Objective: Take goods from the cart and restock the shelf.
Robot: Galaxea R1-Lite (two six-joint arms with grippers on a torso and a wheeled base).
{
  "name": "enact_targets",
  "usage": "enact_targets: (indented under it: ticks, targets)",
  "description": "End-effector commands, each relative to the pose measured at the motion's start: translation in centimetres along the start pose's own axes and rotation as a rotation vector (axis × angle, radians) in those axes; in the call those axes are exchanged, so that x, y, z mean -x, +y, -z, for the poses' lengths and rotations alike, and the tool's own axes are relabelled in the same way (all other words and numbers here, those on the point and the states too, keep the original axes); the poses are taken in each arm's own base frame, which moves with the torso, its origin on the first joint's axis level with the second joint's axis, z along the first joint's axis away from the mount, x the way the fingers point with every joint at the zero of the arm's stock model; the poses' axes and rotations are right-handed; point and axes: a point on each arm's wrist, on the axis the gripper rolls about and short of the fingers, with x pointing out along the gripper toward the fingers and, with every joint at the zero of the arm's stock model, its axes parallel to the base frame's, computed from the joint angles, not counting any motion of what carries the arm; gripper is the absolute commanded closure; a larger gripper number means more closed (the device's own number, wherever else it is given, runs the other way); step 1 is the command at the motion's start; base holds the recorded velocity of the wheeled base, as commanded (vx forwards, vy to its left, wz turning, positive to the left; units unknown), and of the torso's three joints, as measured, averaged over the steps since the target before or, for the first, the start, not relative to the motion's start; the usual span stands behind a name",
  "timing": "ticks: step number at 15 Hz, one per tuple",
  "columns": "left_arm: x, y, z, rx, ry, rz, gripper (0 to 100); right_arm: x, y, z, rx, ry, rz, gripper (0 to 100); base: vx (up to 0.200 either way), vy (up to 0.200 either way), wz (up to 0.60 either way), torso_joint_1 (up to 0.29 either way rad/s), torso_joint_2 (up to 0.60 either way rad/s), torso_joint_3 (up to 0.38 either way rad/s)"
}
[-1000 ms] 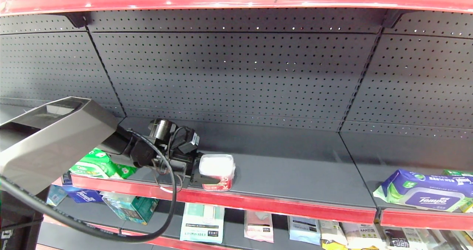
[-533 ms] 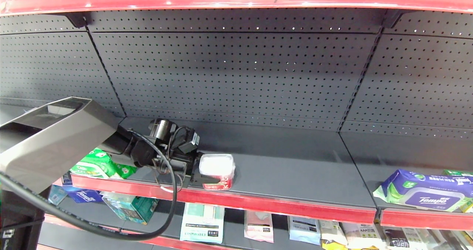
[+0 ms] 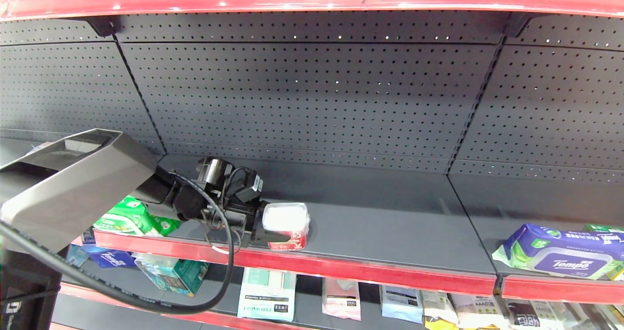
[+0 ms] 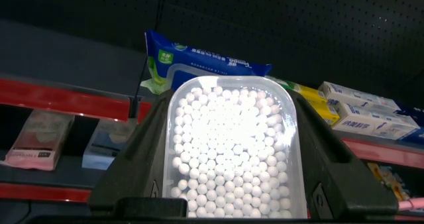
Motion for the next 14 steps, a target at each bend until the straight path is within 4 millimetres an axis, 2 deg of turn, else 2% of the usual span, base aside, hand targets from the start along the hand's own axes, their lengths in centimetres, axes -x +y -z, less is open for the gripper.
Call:
enact_targets:
  ticks: [1, 14]
  targets:
    - [-0.05, -0.07, 0.09, 0.003, -0.002, 0.004, 100, -0.02, 0.01, 0.01, 0.001, 0.002, -0.001, 100, 0.0, 0.0, 0.0, 0.0, 0.0, 0.0]
    - [-0.58, -0.43, -0.1, 0.005, -0.011, 0.028, 100, 0.01, -0.03, -0.06, 0.0, 0.0, 0.002, 100, 0.0, 0.0, 0.0, 0.0, 0.0, 0.0]
